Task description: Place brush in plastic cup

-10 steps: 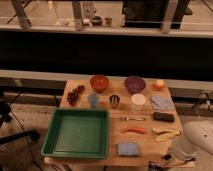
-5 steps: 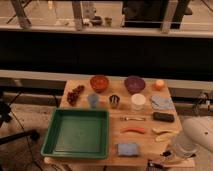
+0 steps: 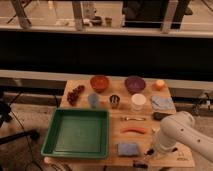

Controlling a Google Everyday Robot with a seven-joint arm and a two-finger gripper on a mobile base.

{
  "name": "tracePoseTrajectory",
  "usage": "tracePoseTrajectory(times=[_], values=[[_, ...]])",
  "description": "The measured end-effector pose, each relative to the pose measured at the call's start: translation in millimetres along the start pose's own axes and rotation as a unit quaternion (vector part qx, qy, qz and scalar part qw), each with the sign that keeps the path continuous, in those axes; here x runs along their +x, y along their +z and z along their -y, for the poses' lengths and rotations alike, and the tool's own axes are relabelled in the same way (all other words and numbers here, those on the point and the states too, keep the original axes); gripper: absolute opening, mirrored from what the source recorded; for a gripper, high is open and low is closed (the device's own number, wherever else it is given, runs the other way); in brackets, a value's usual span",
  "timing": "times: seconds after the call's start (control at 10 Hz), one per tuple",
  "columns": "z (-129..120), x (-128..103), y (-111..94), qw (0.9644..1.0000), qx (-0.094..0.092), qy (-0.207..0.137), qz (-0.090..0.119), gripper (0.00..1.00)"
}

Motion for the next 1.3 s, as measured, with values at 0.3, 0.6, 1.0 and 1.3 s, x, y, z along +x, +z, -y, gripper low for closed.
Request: tracePoseTrajectory(times=[0.3, 0.6, 1.0, 1.3], values=[[29, -51, -2, 0.9989, 0.007, -0.035, -0.031, 0.00], [87, -89, -47, 0.9947, 0.028, -0.069, -0.070, 0.00], [137, -113, -92, 0.9884, 0.046, -0.101, -0.104, 0.00], [150, -119, -101, 0.9861, 0.051, -0.125, -0.097, 0.00]])
